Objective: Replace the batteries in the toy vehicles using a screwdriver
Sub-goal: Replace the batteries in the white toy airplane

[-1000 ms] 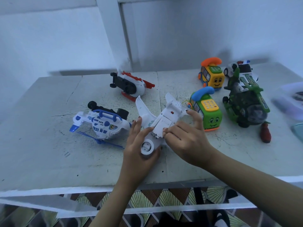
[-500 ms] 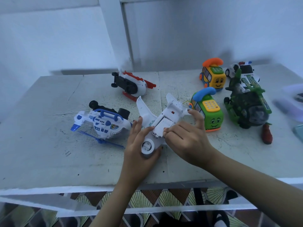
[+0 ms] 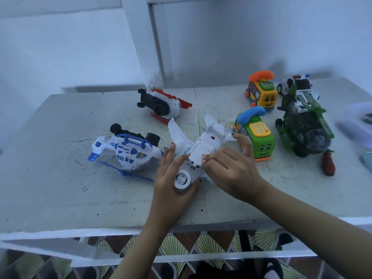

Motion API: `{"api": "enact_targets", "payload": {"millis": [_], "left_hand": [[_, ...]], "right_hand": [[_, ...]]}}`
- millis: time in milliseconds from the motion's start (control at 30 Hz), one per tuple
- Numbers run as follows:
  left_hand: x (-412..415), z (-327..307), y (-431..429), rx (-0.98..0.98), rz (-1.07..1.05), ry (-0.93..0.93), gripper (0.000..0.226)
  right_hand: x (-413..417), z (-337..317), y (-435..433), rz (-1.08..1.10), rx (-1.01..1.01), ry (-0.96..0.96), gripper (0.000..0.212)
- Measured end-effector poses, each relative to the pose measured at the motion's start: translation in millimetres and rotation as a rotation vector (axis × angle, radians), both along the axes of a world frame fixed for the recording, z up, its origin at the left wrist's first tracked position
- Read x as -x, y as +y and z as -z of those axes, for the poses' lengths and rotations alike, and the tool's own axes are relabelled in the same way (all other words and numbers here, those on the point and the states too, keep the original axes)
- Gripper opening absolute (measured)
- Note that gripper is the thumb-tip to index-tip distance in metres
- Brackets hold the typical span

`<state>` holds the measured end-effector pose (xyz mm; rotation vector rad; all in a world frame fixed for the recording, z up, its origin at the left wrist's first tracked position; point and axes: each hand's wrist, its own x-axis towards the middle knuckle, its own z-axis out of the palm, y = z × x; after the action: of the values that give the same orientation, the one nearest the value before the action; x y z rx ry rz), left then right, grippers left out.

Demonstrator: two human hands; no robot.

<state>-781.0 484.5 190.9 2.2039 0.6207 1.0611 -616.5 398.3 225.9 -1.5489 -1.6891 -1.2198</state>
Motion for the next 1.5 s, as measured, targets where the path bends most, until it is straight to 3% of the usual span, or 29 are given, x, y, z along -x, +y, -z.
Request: {"api": "enact_targets", "payload": {"millis": [800,1133,1500], "left_hand": [[0,0,2,0.024,0.003,-0.008,0.057],[0,-3,0,0.049,0.003,-0.016,0.048],[0,-2,1,0.027,-0.006,-0.016,0.058]], "right_hand": [[2,5,2,0.023,0.004,0.016,0.030],[-1,2,-3,0.005,0.103,0.042,0.018],[12,2,2,0.126,0.099,0.074,0.018]]}}
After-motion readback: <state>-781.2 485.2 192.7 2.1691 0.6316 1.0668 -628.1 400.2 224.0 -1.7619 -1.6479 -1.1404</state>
